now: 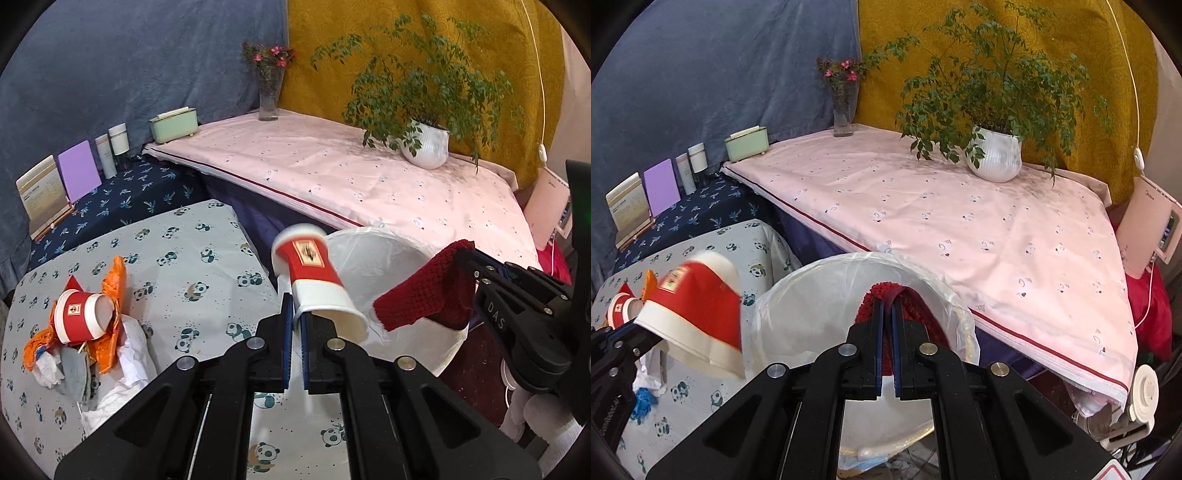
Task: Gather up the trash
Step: 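Carry the red cloth to the bin and open the right tool, then carry the red-white cup over the bin and open the left tool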
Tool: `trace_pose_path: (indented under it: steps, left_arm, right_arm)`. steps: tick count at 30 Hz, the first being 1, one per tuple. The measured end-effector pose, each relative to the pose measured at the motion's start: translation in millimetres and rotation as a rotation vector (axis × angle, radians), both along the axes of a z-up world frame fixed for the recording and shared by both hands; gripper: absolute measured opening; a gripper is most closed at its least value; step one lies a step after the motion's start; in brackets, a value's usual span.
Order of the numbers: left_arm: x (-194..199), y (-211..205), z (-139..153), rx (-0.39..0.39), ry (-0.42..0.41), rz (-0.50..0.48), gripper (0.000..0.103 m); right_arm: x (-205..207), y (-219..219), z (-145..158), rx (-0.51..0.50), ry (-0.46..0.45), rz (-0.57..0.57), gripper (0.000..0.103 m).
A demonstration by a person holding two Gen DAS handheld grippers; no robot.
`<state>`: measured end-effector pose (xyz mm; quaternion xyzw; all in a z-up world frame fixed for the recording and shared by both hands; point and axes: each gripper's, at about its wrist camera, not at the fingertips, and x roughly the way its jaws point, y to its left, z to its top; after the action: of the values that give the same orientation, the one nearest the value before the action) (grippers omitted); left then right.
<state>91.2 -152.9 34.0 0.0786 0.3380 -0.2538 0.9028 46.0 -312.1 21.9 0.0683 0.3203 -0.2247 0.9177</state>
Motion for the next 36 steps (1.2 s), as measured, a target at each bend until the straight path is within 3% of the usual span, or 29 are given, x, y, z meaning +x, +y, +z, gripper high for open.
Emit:
trace_pose_path:
  steps: [5,9,12,17,25,34,36]
  left_arm:
    - [3,-13,-10,0.020,0.016,-0.016,0.005]
    - [4,-19,-14,0.030,0.014,-0.023,0.005]
    - [5,-22,-17,0.039,0.015,-0.023,0.006]
    - [6,-23,-19,0.041,0.016,-0.011,0.024]
    - [4,-17,-15,0.028,0.005,0.006,0.042]
    - [-2,6,-13,0.031,-0.008,0.045,0.044]
    - [-3,23,-22,0.037,0.014,0.067,0.058]
  right_arm:
    - [-1,0,-3,0.004,0.003,-0.002,0.009]
    - [-3,1,-3,0.002,0.000,0.000,0.026]
    - [-5,2,-3,0.003,-0.003,-0.001,0.029]
    - [-8,2,-2,0.001,-0.009,-0.006,0.035]
    - [-11,5,-1,-0.001,-0.017,-0.005,0.041]
    - [-17,14,-2,0.003,-0.014,0.009,0.042]
    - [-19,17,-4,0.008,-0.012,0.014,0.043]
